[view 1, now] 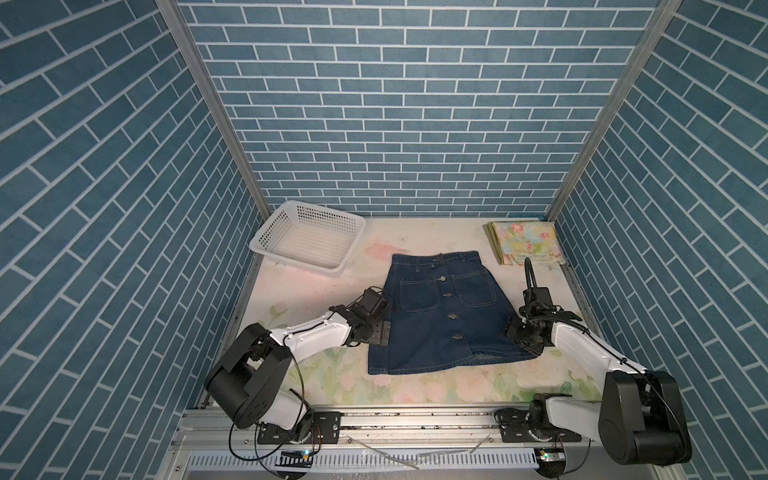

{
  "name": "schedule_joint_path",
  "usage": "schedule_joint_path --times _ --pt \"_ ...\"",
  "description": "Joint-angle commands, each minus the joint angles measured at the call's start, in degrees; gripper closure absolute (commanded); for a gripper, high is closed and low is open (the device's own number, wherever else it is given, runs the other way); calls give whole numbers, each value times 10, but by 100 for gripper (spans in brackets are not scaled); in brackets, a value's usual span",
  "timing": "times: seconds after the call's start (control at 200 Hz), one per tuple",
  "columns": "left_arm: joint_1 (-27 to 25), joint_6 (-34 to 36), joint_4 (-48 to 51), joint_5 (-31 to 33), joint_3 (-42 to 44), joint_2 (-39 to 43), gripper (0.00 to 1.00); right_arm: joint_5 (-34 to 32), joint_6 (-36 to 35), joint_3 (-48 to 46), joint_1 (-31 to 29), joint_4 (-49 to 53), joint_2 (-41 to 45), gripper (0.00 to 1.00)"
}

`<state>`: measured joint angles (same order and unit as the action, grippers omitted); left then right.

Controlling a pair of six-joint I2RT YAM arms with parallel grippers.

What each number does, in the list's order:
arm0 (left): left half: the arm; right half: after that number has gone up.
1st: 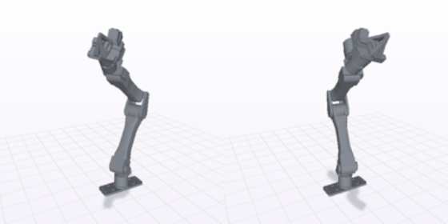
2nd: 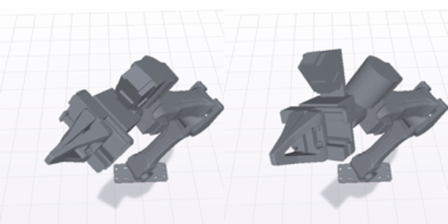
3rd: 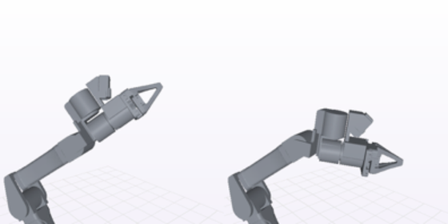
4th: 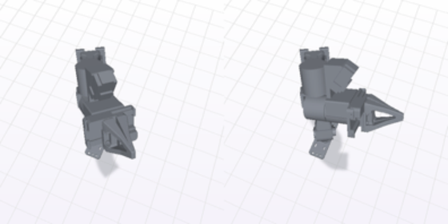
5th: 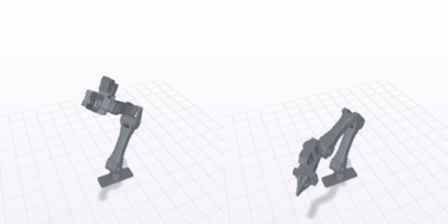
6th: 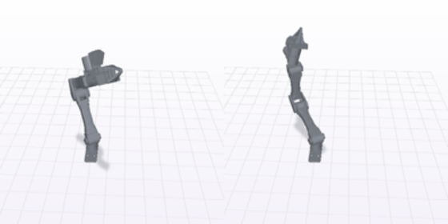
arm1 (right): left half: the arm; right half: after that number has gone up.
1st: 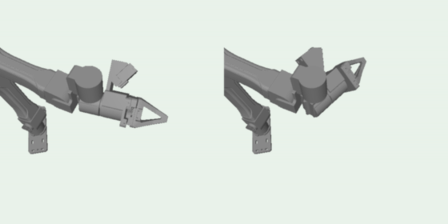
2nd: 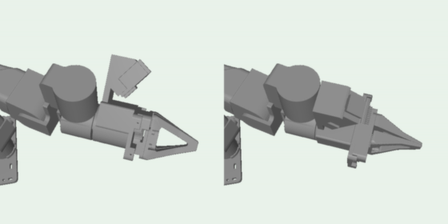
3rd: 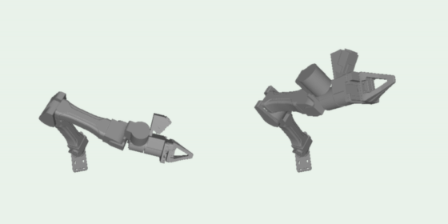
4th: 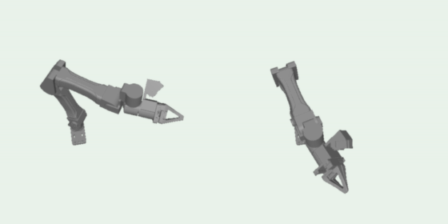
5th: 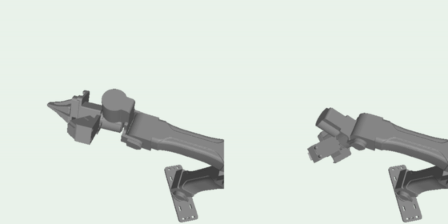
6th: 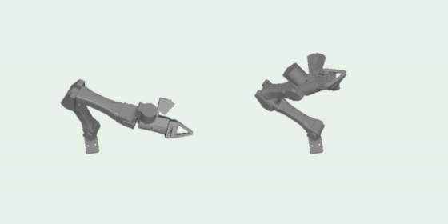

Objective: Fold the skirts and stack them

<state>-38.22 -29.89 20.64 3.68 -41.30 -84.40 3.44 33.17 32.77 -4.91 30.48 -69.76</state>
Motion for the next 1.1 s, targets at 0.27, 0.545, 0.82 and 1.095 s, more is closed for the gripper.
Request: schedule_joint_path --times 0.27,0.545,0.82,1.095 --pt "2 -7 -17 -22 4 -4 1 -74 -32 60 -44 64 96 100" --pt "2 -8 -35 -26 1 -20 1 -107 -35 92 -31 81 53 82" --pt "-1 7 -38 -14 -48 -90 1 -71 -29 112 -22 22 -6 36" --pt "-8 8 -14 14 -61 -139 89 -65 -28 113 -22 21 30 33"
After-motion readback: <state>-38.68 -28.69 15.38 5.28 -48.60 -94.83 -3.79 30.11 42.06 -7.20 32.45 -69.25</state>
